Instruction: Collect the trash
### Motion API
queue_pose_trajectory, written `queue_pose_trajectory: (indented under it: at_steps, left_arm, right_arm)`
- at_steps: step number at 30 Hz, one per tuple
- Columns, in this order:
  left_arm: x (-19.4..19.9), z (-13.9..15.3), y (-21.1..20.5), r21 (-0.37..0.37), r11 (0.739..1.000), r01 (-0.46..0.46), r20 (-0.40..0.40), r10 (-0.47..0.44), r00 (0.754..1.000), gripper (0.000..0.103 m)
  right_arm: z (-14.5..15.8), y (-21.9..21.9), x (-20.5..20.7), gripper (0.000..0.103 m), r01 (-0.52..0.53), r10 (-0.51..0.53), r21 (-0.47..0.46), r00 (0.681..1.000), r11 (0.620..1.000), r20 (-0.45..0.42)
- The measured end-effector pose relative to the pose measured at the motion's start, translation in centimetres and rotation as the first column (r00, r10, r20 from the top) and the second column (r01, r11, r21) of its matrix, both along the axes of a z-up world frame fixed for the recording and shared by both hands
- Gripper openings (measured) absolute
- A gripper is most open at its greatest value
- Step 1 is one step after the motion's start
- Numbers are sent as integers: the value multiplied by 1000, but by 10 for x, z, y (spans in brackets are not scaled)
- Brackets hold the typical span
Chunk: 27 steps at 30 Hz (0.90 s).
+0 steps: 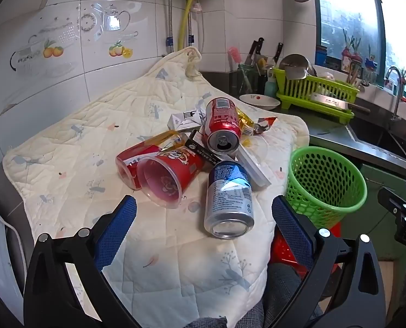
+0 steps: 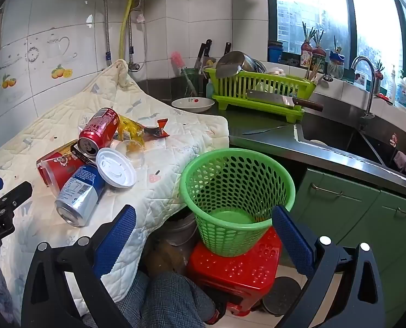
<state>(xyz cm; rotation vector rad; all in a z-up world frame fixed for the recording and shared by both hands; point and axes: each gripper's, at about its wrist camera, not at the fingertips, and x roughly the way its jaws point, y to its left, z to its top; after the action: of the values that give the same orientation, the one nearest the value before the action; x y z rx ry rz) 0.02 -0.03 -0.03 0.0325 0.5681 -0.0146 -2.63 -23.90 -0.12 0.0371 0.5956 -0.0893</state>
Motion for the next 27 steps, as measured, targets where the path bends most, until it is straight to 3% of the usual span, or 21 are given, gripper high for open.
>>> queue_pose_trajectory:
  at_steps: [3,27]
  left_arm:
    - [0,1,3,-25,1000,-3,3,4,1000,98]
    - [2,-3,4,-12,1000,-14,-11,14,1000,98]
  right_arm:
    - [0,0,0,97,0,0,-10,1000,1000,4]
    - [-3,2,0,96,-4,4,-4,1000,1000,-4]
